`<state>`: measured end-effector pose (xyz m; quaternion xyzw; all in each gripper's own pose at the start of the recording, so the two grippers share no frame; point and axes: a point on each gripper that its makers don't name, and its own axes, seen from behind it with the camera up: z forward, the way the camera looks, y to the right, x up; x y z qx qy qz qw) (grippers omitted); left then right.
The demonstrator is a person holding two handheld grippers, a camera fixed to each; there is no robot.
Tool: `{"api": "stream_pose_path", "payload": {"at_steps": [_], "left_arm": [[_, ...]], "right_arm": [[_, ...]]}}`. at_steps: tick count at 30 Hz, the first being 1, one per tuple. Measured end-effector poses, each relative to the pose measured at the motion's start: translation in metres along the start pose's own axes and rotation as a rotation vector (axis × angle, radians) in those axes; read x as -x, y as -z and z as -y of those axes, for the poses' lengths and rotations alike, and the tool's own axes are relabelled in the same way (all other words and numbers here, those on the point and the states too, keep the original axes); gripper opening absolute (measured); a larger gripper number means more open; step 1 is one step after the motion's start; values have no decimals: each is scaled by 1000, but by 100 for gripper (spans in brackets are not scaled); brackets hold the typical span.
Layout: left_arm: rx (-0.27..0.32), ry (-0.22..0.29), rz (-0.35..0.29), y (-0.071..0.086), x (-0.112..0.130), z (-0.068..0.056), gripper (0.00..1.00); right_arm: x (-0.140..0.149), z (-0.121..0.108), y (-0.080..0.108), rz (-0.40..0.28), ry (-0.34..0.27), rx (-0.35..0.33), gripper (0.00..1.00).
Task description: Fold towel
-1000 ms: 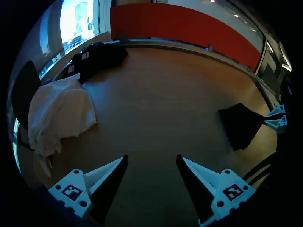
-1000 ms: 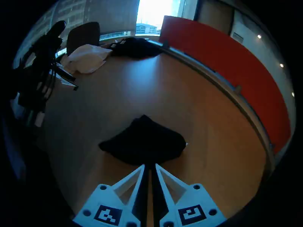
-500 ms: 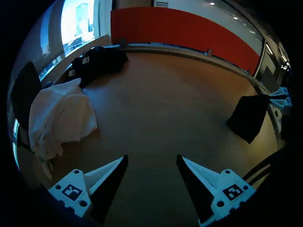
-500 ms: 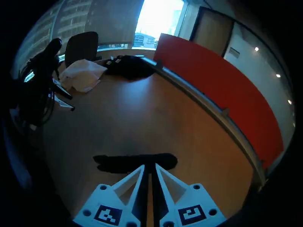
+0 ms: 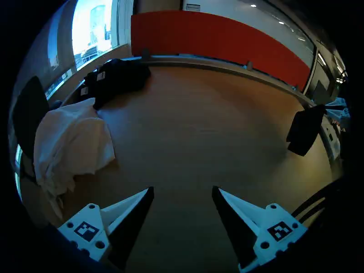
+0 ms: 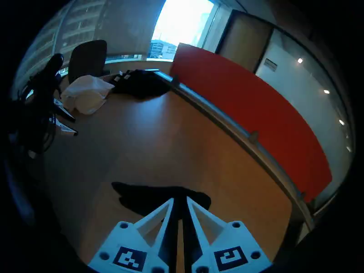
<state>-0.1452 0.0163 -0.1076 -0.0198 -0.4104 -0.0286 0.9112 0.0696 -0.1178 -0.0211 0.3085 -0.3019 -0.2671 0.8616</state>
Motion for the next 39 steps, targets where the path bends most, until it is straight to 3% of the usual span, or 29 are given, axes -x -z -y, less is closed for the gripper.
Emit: {"api": "stream_pose_path", "payload": {"at_steps": [9, 25, 39], "left_arm": [[0, -9, -2, 0, -3, -2, 94], [-9, -29, 5, 3, -6, -4, 94], [-22, -34, 11, 3, -6, -9, 94]], "right_arm": [[16, -38, 8, 11, -38, 44, 4], [73, -116, 32, 71, -109, 126, 4], [116, -166, 44, 121, -141, 163, 4]]}}
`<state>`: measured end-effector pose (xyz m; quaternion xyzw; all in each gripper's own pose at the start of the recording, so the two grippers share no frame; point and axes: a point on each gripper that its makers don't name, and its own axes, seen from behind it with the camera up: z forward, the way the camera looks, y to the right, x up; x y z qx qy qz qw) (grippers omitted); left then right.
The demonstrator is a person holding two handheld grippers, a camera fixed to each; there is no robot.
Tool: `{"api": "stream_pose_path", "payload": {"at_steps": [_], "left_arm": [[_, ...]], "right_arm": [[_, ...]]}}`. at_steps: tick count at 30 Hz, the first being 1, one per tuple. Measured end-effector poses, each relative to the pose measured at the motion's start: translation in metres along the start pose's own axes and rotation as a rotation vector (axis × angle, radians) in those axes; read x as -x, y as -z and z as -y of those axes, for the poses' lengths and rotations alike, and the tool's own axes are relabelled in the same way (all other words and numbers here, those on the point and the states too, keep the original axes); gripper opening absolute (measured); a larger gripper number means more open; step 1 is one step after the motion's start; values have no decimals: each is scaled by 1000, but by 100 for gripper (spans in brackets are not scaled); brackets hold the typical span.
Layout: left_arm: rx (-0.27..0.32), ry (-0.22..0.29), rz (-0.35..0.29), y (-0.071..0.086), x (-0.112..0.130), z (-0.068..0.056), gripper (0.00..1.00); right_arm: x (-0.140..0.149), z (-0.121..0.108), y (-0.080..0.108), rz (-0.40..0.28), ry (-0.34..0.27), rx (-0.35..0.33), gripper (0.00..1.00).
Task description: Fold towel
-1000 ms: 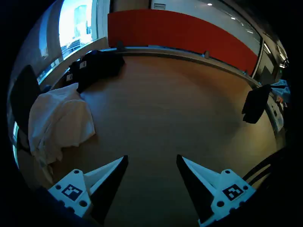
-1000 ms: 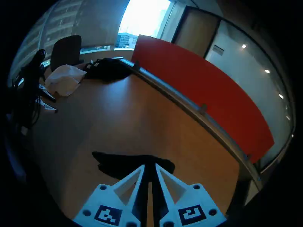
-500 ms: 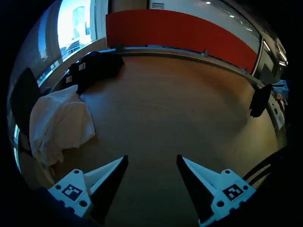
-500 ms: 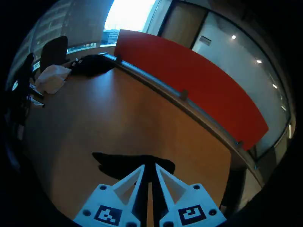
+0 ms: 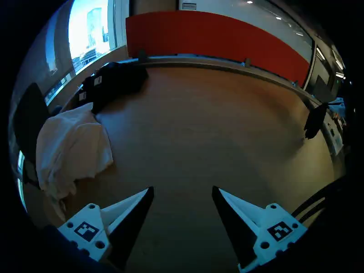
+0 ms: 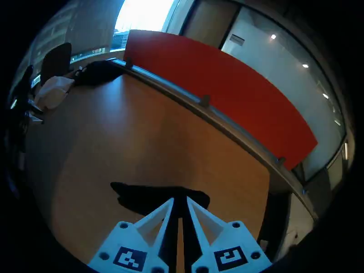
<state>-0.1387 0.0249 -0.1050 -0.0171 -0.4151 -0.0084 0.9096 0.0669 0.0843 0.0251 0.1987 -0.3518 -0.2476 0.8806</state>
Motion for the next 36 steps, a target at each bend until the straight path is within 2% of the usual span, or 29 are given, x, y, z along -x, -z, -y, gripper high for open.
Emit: {"api": "stream_pose_path", "payload": {"at_steps": [14, 27, 36], "left_arm": [[-12, 5, 4, 0, 0, -5, 94], [-17, -1, 3, 1, -2, -7, 94], [-16, -10, 2, 0, -4, -9, 94]], "right_arm": [[18, -37, -4, 18, -31, 25, 4], [33, -43, -4, 35, -36, 25, 4], [69, -48, 4, 89, -49, 40, 4]]}}
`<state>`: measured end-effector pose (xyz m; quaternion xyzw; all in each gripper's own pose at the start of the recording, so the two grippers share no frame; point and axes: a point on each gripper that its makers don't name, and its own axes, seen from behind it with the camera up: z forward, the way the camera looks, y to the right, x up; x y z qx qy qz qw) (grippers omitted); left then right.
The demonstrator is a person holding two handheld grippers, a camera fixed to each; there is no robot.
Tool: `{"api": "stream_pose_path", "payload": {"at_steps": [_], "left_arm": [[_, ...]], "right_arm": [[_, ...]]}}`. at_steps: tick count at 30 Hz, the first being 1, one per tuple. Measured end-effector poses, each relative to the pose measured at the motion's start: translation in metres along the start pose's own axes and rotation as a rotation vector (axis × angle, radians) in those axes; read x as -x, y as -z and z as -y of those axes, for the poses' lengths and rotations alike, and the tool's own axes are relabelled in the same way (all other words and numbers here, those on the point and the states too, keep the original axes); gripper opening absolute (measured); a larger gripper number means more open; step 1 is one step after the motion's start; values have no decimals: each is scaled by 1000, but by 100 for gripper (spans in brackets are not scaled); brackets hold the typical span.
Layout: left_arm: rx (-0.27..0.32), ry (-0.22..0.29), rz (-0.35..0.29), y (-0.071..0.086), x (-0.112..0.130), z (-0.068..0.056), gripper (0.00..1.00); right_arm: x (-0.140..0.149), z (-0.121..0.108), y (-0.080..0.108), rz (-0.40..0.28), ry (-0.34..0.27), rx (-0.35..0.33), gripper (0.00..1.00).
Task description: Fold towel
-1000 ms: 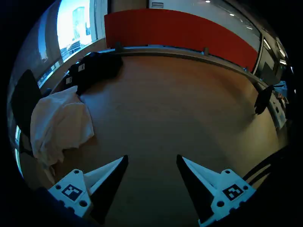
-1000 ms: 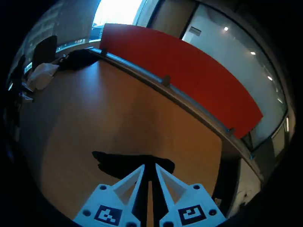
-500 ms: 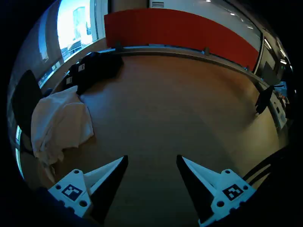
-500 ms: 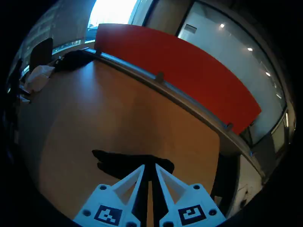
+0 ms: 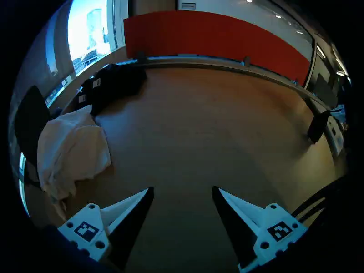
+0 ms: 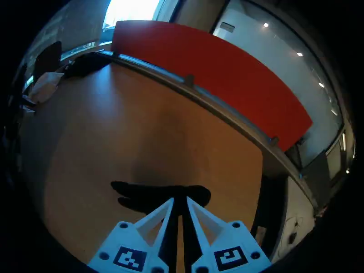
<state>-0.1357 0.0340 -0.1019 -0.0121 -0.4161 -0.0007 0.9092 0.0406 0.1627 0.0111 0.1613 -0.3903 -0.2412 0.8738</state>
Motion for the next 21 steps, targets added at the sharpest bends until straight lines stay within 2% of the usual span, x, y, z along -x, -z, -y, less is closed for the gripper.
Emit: {"api": "stream_pose_path", "payload": {"at_steps": [12, 21], "left_arm": [[7, -13, 1, -2, -1, -6, 94], [8, -10, -2, -2, -2, -7, 94]], "right_arm": [[47, -2, 3, 48, -62, 8, 4], [38, -3, 3, 31, -56, 14, 4]]}}
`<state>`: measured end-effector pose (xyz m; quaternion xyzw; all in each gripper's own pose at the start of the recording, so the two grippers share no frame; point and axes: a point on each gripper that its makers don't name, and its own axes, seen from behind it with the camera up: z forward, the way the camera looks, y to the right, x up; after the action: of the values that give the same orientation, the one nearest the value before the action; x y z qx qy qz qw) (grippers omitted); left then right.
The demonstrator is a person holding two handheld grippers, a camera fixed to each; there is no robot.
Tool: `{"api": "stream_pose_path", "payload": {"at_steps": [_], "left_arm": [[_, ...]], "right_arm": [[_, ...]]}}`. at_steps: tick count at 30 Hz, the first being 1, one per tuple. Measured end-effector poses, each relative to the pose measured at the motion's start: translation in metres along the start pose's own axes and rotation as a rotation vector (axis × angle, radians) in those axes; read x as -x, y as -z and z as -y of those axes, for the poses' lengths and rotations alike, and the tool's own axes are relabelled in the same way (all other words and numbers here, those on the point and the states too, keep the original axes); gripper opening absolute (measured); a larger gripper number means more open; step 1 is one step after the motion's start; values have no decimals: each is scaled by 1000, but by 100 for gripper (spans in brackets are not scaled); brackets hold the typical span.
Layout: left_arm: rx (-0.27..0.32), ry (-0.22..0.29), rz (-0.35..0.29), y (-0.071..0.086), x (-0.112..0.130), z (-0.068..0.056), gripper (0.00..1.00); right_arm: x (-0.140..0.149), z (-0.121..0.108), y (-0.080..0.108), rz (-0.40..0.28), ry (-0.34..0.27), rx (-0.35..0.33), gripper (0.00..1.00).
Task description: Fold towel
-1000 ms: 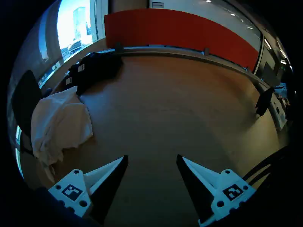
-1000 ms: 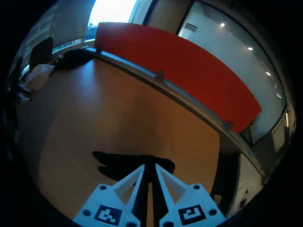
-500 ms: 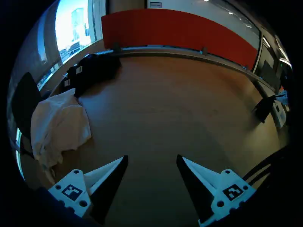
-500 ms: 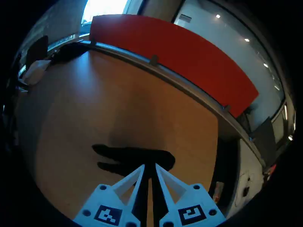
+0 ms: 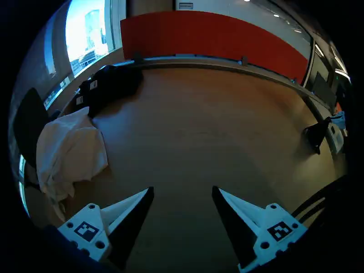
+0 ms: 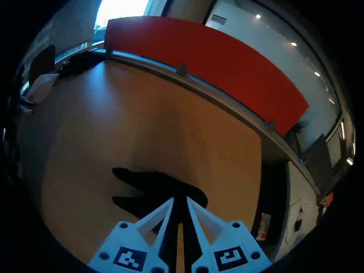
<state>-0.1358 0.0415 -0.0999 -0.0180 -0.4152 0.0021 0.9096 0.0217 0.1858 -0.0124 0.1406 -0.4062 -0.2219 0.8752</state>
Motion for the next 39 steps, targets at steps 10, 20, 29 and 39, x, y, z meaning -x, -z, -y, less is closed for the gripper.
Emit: {"api": "stream_pose_path", "payload": {"at_steps": [10, 20, 29, 39], "left_arm": [[-6, 6, -6, 2, 0, 4, 94], [-17, 14, -12, 4, -2, 11, 94], [-25, 16, -13, 5, -3, 14, 94], [-25, 8, -11, 5, -3, 12, 94]], "right_arm": [[-43, -9, -1, -67, 17, 23, 4], [-75, -11, -12, -111, 30, 21, 4], [-62, -3, -23, -96, 23, -1, 4], [-38, -1, -24, -82, -4, -7, 4]]}}
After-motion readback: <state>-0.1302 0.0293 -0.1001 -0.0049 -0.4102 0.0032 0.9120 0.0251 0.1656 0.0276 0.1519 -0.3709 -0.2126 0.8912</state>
